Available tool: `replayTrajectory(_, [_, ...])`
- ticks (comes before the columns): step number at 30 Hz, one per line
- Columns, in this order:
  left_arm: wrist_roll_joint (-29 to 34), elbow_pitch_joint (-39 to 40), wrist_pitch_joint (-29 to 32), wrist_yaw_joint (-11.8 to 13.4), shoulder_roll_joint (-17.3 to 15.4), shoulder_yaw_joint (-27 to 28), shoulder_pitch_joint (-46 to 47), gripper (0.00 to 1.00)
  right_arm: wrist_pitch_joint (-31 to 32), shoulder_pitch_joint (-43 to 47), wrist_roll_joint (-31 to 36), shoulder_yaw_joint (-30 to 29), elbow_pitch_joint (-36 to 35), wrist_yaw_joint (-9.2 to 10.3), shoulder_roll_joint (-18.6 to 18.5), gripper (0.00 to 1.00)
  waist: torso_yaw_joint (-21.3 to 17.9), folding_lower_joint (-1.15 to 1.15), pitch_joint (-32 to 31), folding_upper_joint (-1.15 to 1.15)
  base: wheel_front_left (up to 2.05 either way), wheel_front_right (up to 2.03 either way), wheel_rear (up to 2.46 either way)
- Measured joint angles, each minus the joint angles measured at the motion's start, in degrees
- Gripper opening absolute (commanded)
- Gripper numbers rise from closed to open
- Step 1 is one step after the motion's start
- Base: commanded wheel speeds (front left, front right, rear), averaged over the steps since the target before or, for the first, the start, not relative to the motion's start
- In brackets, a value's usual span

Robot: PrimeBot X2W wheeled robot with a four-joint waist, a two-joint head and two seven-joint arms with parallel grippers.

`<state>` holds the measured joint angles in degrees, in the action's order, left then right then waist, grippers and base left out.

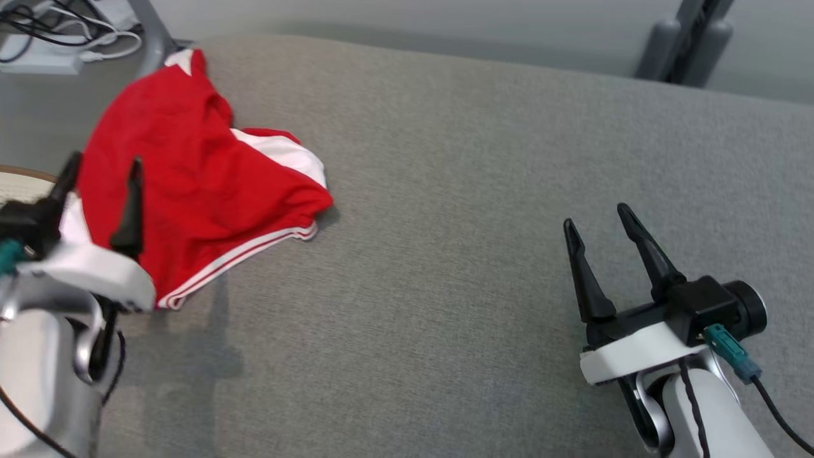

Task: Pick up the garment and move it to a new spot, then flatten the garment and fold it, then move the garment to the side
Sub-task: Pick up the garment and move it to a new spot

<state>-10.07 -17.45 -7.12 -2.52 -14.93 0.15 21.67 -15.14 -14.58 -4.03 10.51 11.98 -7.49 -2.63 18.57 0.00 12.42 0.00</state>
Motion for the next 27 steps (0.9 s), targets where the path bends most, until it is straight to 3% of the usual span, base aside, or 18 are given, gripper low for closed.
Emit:
replayTrajectory(4, [-3.93,-6.97,5.44,-2.50,-2.35,1.14,7.56,1.00,0.00,-1.64,0.68,0.87,-0.41,0.00,0.03,1.00,-2.47,0.00,3.53,0.00,0.00,0.00,0.00])
replayTrajectory(8, [-4.48,-13.73,6.97,-2.99,-4.91,1.20,14.33,1.00,0.00,-3.03,1.45,1.36,-0.44,0.00,-0.01,1.00,-4.67,0.00,6.72,0.00,0.00,0.00,0.00])
replayTrajectory(11, [-5.26,-19.18,7.80,-3.47,-5.08,0.94,17.77,1.00,0.01,-3.65,1.68,1.96,-0.44,0.00,-0.01,1.00,-6.16,0.00,8.58,0.00,0.00,0.00,0.00])
replayTrajectory(16, [-6.08,-29.54,10.74,-3.65,-5.00,-0.21,23.61,1.00,0.01,-3.97,3.10,3.85,-0.13,0.00,-0.04,1.00,-8.00,0.00,11.08,0.00,0.00,0.00,0.00])
replayTrajectory(21, [-4.55,-39.57,11.29,-2.15,-5.57,-1.88,28.62,1.00,0.01,-4.89,3.89,5.33,0.09,0.00,-0.01,1.00,-9.01,0.00,12.81,0.00,0.00,0.00,0.00])
replayTrajectory(26, [-4.87,-44.43,13.18,-1.96,-5.56,-2.13,31.17,1.00,0.01,-5.00,4.04,5.50,0.18,0.00,0.00,1.00,-9.53,0.00,13.41,0.00,0.00,0.00,0.00])
replayTrajectory(27, [-5.11,-45.00,13.13,-1.96,-5.53,-2.11,31.43,0.80,0.00,-5.05,4.04,5.49,0.22,0.00,-0.01,1.00,-9.64,0.00,13.47,0.00,0.00,0.00,0.00])
